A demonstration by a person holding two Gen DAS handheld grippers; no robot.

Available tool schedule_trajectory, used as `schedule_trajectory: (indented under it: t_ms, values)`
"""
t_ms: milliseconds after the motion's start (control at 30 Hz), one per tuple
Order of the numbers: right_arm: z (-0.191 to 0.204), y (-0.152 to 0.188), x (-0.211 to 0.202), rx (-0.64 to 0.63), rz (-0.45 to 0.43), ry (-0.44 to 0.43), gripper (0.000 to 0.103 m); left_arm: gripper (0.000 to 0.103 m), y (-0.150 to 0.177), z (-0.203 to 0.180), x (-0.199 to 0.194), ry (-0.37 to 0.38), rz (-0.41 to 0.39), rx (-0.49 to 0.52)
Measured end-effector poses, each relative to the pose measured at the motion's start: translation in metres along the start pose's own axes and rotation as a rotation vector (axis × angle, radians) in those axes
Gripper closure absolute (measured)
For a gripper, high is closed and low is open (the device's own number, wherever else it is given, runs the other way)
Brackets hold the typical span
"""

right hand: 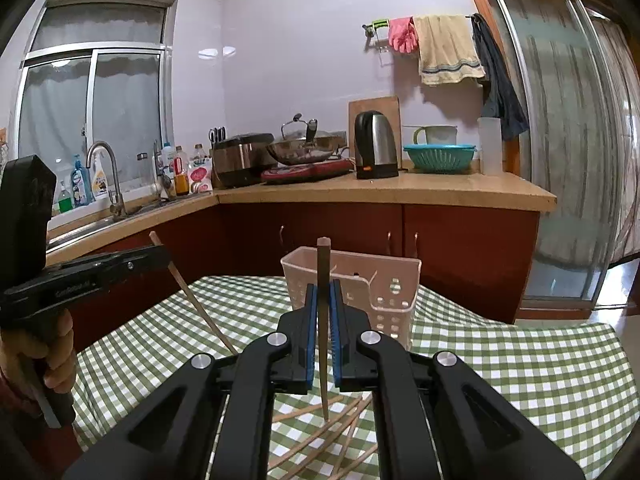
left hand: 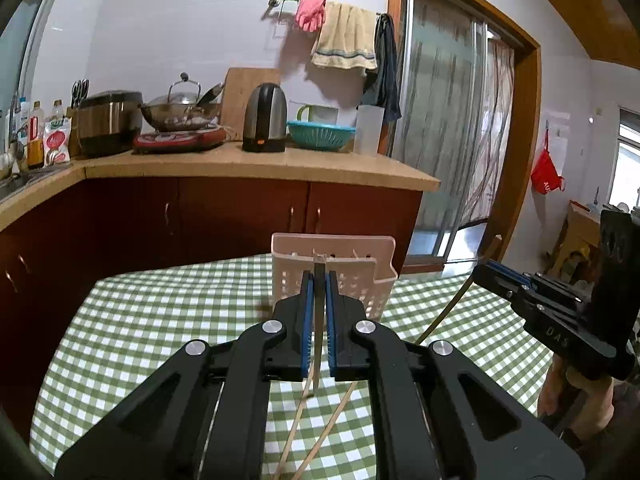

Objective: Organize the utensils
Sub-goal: 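Lower both chopsticks tip-first into the beige basket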

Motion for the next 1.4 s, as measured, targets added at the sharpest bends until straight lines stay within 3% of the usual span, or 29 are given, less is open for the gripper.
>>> schedule_trajectory:
  t_ms: [267, 500, 767, 1033, 1400]
  values:
    - [-0.009, -0.041, -0.008, -0.014, -0.090, -0.014, 0.096, 0.097, -0.042, -0.001, -0.003, 0.020, -0.078, 0.008]
    - [-0.026, -0.089, -0.007, -0.043, -0.183, 0.007, 0.096, 0.097, -0.099, 0.000, -0.001, 0.004, -0.191, 0.012]
    - [-0.049, -0.112, 0.024, -0.070, -0.206, 0.047, 0.096, 0.097, -0.143, -0.010, 0.025, -0.017, -0.279, 0.031]
    - [-0.080, -0.090, 0.067, -0.003, -0.139, 0.054, 0.096, 0.097, -0.124, -0.014, 0.070, -0.040, -0.223, 0.038]
    - [-0.100, -0.042, 0.104, 0.065, -0.004, 0.059, 0.096, 0.097, -0.067, -0.007, 0.128, -0.042, -0.055, 0.019]
Point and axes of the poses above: each gripper's, at about its wrist camera, not at the fingertips, and x roughly the way its jaws point, z to its left, y to its underside, the point moved 1 cm from there along x, roughly the way its jaws point, and after that the axes turned 10 degrees about -y, right-handed, at the moved point
